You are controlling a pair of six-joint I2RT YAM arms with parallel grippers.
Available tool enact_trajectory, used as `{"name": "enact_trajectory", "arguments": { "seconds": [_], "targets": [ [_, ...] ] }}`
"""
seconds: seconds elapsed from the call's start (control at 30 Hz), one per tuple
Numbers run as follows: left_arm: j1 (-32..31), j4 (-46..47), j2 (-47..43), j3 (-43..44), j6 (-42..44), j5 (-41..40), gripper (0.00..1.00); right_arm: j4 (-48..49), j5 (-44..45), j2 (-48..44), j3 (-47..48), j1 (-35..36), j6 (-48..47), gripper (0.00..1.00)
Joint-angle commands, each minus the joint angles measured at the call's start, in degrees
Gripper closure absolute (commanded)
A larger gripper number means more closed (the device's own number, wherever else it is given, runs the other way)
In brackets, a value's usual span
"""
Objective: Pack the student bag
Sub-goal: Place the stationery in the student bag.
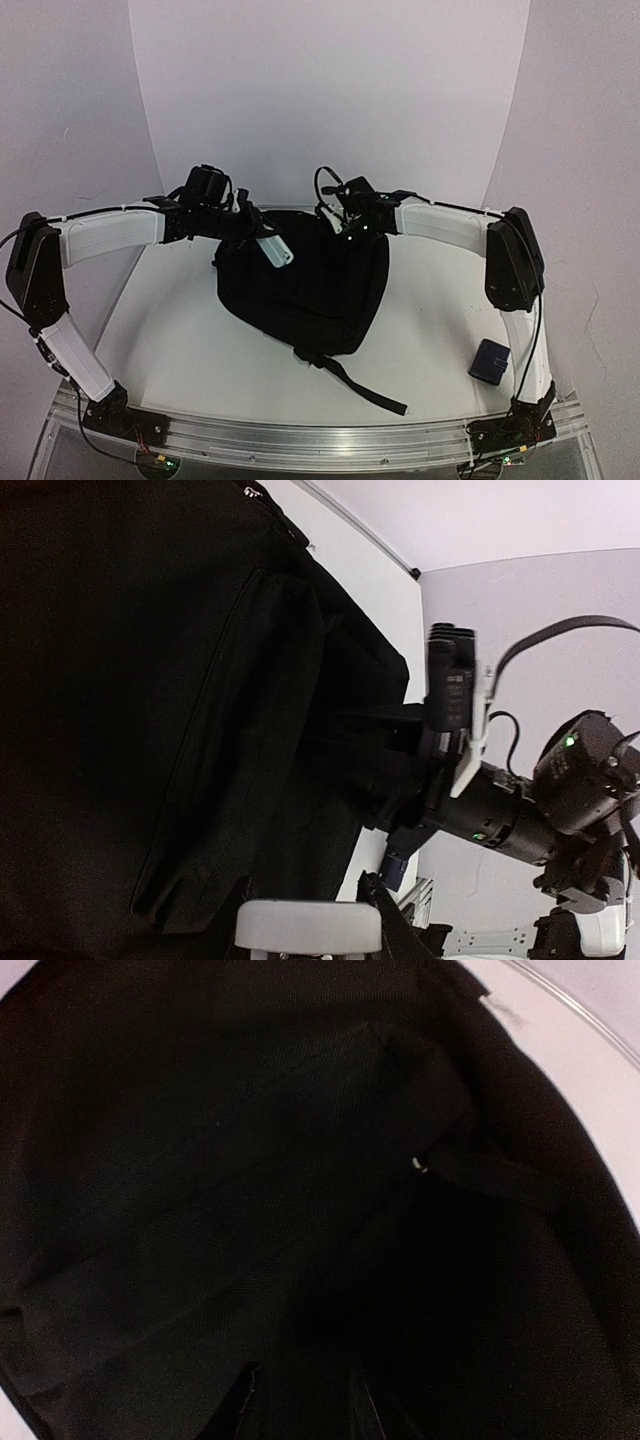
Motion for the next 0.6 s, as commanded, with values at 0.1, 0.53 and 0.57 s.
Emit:
{"name": "enact_trajectory", "arguments": {
  "seconds": [0.1,0.53,0.57],
  "targets": [
    [0.04,-0.15,-5.31,-1.31,0.78,-3.39,1.00,0.64,3.64,4.61,9.34,2.88,3.69,0.54],
    [0.04,-1.72,-9.29,-3.49,0.37,-5.92,1.00,0.88,7.66,8.82,12.38,5.77,8.16,0.24],
    [0.03,-1.99,-9.29,-3.29,0.63,-5.88,1.00,0.80,8.86,8.87,11.54,5.85,8.23,0.24]
  ]
}}
